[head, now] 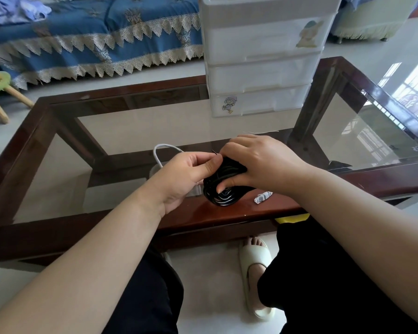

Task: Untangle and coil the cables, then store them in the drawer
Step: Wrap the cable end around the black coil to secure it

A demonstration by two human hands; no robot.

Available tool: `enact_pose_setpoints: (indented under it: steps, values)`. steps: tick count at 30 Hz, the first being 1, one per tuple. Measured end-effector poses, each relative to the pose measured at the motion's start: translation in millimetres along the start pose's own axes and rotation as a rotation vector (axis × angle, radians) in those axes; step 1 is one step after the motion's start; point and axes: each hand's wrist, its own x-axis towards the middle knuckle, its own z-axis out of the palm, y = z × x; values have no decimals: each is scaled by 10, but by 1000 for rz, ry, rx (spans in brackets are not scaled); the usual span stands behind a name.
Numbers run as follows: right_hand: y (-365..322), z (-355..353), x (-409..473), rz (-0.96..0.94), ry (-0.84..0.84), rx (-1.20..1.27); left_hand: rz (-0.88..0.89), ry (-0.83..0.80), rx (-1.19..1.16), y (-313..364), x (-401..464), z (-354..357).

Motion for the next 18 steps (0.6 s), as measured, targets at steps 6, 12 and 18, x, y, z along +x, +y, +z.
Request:
enact_pose_setpoints:
  steps: [6, 12, 18]
  values:
    - [32, 53, 3, -5, -29, -28, 49, 135, 140, -11, -8, 25]
    - [50, 70, 13, -54, -38, -40, 379, 213, 927, -6, -18, -87]
    - [-2, 125, 29, -139, -36, -45, 160, 50, 925, 171, -55, -172]
